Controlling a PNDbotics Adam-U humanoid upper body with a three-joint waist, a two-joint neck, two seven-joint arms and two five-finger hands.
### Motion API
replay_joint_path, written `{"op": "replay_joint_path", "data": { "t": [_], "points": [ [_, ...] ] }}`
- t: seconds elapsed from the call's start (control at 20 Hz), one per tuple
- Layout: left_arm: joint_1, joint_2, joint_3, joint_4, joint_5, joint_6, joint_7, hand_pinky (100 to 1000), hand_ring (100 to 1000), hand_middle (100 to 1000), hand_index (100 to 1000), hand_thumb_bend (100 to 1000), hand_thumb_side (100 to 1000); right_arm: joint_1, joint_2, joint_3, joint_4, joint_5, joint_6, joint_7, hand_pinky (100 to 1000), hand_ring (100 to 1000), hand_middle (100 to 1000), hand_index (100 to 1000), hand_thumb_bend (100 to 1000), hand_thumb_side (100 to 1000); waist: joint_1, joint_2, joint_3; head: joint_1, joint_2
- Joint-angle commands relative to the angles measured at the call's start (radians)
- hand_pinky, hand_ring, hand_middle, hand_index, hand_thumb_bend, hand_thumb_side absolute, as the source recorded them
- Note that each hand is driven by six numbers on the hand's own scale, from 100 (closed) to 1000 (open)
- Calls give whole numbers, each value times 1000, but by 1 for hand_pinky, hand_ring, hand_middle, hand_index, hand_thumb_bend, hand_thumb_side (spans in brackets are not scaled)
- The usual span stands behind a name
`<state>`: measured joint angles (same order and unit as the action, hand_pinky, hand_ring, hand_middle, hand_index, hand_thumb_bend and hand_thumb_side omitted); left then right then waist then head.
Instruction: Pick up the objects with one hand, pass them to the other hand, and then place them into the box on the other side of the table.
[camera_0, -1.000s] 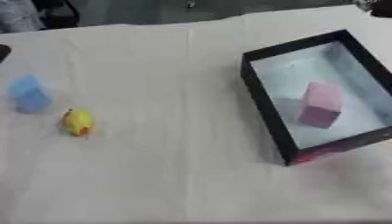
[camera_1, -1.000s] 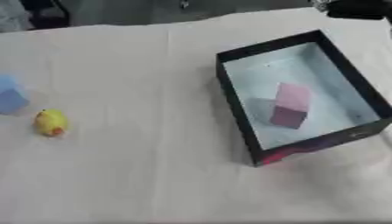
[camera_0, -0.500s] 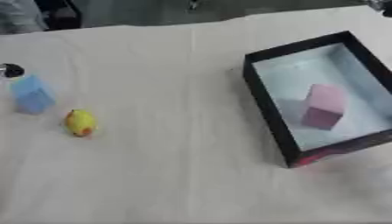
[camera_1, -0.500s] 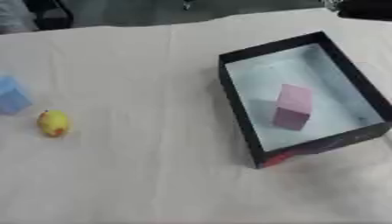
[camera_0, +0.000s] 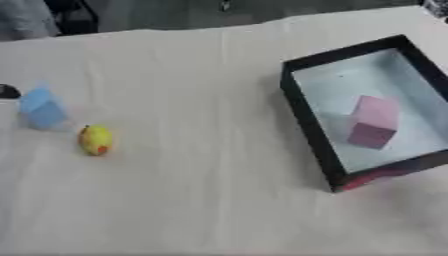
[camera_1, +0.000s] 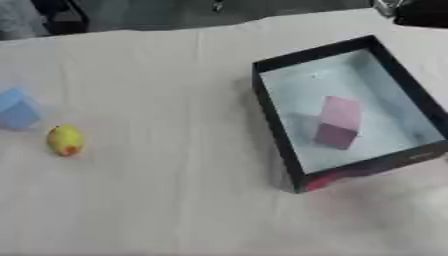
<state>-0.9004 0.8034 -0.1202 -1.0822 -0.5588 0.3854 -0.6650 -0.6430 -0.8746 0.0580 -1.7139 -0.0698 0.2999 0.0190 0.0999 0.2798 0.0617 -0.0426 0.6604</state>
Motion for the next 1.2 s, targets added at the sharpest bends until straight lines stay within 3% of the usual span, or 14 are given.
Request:
{"op": "replay_joint_path", "data": {
  "t": [0.05,0.3,0.7,1.2],
  "points": [
    [-40,14,20,57,-48,-21,-29,911,905,828,836,601,100,-19,-18,-6,-19,5,0,5,878,863,840,831,299,282,13,-25,-5,15,-15],
    [-70,-6,39,126,-107,-30,-37,914,906,827,834,587,100,-15,-21,-6,-20,9,2,4,877,859,837,829,304,286,17,-17,-22,31,-23],
    [-94,-20,64,180,-93,-36,-32,923,908,827,847,596,100,-16,-21,-5,-21,13,4,0,876,856,834,827,306,290,21,-4,-41,31,-54],
    [-102,-31,72,226,-132,-22,-30,924,911,830,876,604,100,-22,-17,-1,-23,17,8,-4,875,850,829,823,309,294,25,10,-64,32,-69]
  ]
}}
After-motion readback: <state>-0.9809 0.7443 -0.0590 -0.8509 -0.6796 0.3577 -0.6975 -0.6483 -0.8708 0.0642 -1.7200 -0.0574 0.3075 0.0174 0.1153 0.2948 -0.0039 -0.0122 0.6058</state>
